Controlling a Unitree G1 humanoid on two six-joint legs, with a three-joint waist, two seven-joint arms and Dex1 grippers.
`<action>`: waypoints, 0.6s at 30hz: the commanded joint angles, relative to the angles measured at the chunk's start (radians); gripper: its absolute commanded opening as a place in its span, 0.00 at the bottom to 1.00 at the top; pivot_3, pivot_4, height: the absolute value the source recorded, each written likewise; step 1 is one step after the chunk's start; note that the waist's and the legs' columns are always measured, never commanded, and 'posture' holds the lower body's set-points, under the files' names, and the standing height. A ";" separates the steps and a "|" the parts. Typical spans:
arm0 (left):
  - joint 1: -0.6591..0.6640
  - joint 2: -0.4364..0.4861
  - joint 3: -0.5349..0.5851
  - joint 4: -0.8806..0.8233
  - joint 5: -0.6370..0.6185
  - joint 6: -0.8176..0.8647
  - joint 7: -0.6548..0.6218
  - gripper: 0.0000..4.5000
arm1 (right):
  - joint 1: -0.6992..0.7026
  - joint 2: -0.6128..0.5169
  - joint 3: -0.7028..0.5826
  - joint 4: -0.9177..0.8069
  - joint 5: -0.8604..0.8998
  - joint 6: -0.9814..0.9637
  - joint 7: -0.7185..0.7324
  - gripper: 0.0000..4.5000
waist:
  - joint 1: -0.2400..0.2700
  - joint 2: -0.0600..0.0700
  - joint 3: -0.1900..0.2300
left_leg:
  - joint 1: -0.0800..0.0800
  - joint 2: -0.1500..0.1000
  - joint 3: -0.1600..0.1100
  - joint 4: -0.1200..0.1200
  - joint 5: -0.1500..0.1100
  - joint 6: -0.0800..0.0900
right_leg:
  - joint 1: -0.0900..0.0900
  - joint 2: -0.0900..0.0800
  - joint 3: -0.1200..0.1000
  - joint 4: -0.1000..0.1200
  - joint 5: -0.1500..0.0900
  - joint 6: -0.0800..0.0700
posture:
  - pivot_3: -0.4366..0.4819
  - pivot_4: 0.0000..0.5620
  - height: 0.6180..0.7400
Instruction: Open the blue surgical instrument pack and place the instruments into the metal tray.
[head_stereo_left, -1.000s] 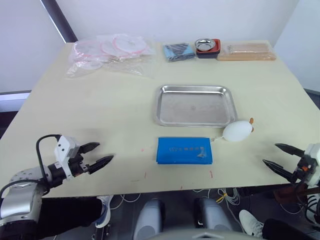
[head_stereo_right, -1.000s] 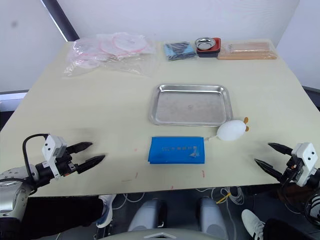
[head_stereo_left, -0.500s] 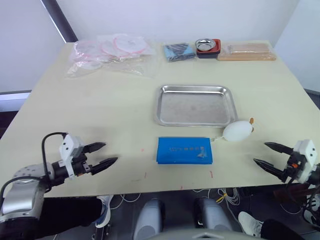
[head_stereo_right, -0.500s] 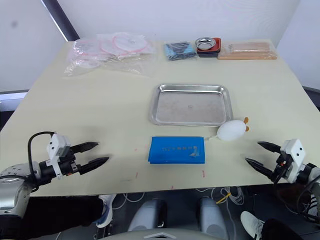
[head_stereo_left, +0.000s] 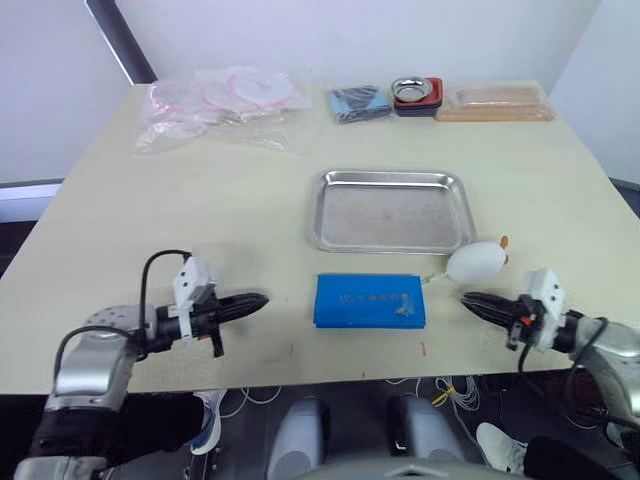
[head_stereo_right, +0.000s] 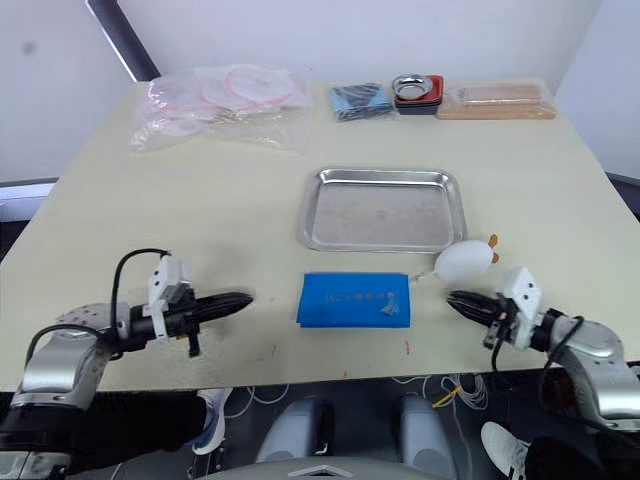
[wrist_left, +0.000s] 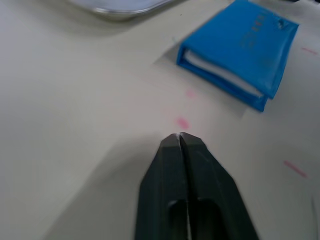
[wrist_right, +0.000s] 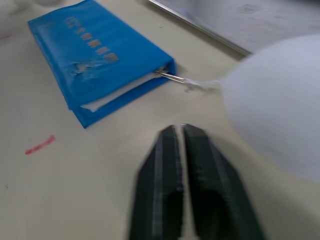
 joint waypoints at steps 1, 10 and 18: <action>-0.040 -0.015 -0.046 0.009 0.024 -0.035 -0.033 0.00 | -0.035 0.015 0.027 -0.002 -0.037 -0.013 -0.029 0.01 | 0.000 0.000 0.000 | 0.000 0.000 0.000 0.000 0.000 0.000 | 0.000 0.000 0.000 0.000 0.000 0.000 | 0.48 0.27 1.00; -0.106 -0.074 -0.121 0.040 0.051 -0.054 -0.054 0.00 | -0.097 0.060 0.082 0.023 -0.076 -0.014 -0.059 0.01 | -0.003 0.000 0.000 | -0.001 0.000 -0.003 0.001 0.000 0.000 | 0.000 0.001 -0.001 0.000 0.000 0.000 | 0.48 0.27 1.00; -0.123 -0.095 -0.128 0.045 0.050 -0.054 -0.048 0.00 | -0.147 0.106 0.136 0.023 -0.091 -0.009 -0.066 0.01 | -0.001 0.000 0.000 | -0.003 0.000 -0.006 0.002 0.000 0.000 | 0.000 0.001 -0.004 0.000 0.002 0.003 | 0.48 0.27 1.00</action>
